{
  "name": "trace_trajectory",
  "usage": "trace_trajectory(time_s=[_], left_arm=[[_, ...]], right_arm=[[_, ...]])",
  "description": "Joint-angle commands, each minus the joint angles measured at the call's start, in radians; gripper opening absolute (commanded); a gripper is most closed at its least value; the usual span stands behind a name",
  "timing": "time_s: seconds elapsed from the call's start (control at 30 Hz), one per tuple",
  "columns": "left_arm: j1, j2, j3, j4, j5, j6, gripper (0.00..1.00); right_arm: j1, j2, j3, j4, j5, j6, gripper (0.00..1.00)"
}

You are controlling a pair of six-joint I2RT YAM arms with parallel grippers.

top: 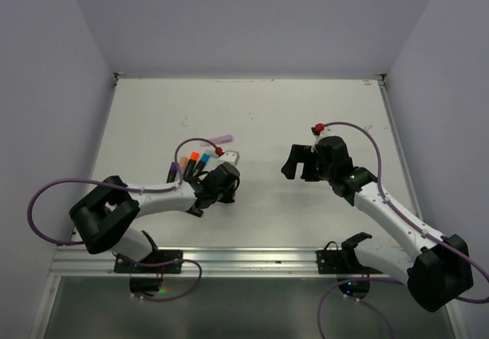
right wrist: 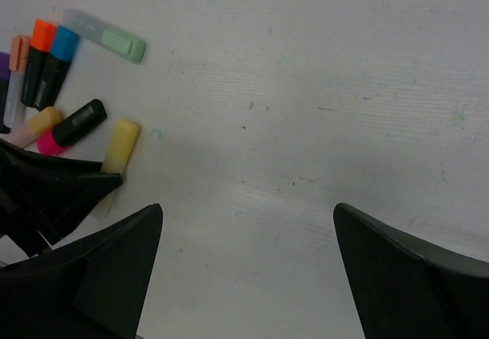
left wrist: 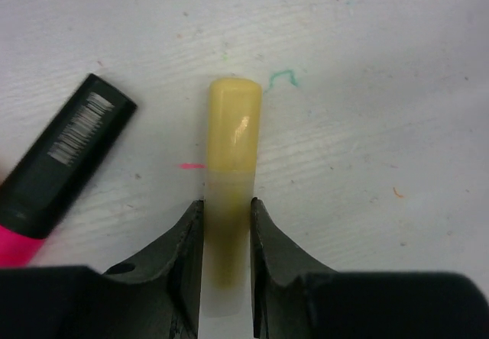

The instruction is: Open the pen caps

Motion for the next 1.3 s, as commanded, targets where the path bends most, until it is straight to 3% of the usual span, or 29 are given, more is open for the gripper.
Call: trace_trajectory(time_s=[0.0, 0.17, 0.3, 0.5, 0.83, 1.13, 1.27], left_arm=[[-0.044, -0.039, -0.057, 0.046, 0.088, 0.009, 0.00], [-0.052, -0.176, -0.108, 0.213, 0.164, 0.026, 0.00], [-0.052, -0.182, -0.077, 0.246, 0.202, 0.029, 0.00], [-0.054, -0.161, -0.057, 0.295, 0.240, 0.018, 0.00], [-0.054, -0.145, -0.040, 0.330, 0.268, 0.011, 0.00], [-0.054, -0.153, -0.039, 0.341, 0.276, 0.003, 0.00], [-0.055, -0.153, -0.040, 0.347, 0.276, 0.003, 0.00]], right_arm=[[0.001, 0.038, 0.007, 0.089, -0.097, 0.042, 0.98], [0.000, 0.103, -0.044, 0.250, -0.249, 0.164, 0.96], [0.003, 0.179, -0.108, 0.481, -0.366, 0.269, 0.90], [0.024, 0.250, -0.151, 0.632, -0.429, 0.352, 0.83], [0.093, 0.347, -0.153, 0.731, -0.410, 0.401, 0.71], [0.112, 0.394, -0.157, 0.780, -0.404, 0.421, 0.46], [0.126, 0.409, -0.160, 0.800, -0.403, 0.428, 0.43]])
